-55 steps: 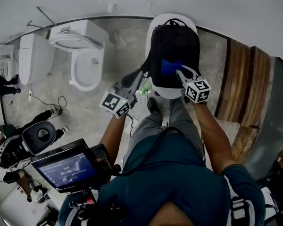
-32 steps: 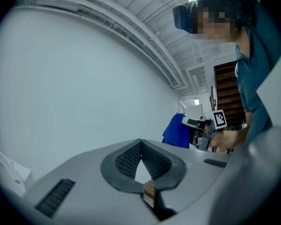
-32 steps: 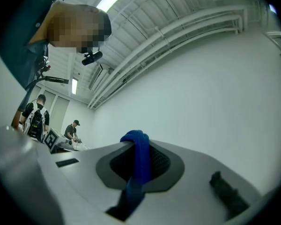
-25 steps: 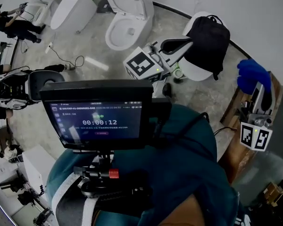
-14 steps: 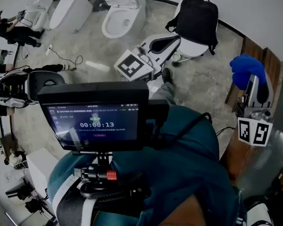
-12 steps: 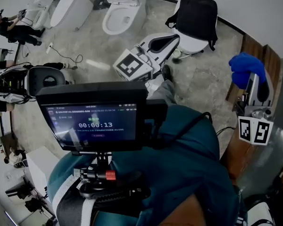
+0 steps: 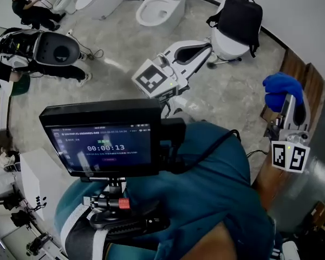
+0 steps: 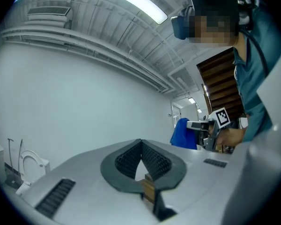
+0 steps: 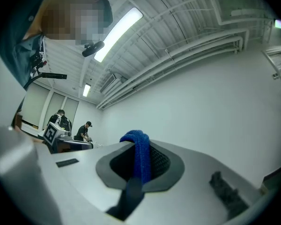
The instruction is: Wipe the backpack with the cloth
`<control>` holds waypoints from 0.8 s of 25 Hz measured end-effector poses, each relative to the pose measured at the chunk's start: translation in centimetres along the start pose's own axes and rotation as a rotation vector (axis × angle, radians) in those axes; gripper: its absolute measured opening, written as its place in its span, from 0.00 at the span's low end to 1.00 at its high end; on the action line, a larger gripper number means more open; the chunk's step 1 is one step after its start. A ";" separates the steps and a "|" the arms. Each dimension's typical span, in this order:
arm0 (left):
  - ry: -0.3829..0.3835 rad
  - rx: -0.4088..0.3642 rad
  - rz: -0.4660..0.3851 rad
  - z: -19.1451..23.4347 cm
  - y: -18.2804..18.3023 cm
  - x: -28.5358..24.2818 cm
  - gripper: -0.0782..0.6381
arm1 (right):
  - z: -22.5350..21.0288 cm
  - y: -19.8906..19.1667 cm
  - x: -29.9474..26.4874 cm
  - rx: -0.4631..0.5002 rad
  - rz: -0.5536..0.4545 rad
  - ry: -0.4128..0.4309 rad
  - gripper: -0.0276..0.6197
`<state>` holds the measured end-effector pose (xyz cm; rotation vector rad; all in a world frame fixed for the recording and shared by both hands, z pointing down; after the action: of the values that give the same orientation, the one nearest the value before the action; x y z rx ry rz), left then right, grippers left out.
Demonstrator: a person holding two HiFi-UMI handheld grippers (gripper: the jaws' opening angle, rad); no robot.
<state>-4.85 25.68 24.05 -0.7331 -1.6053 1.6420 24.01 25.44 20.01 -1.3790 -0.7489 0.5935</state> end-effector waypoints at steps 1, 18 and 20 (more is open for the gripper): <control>0.001 0.003 -0.003 0.0 0.3 0.9 0.11 | 0.9 0.1 -0.1 -0.001 0.001 0.005 0.07; -0.215 0.038 -0.011 -3.7 2.8 19.9 0.11 | 22.7 3.8 8.0 0.079 0.010 -0.164 0.07; -0.233 0.037 -0.009 -4.5 2.6 20.7 0.11 | 23.4 3.7 9.0 0.082 0.013 -0.182 0.07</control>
<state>-13.56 45.17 22.89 -0.5300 -1.7295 1.7998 12.08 47.73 18.15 -1.2667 -0.8528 0.7594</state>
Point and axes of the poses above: the fingertips, and each gripper's own axes: x backward along the fingers, z to its left, y out of its top, the point moved 5 cm from there along x, backward along the fingers, and after that the axes turned 5 degrees about y, right-handed, at the moved point
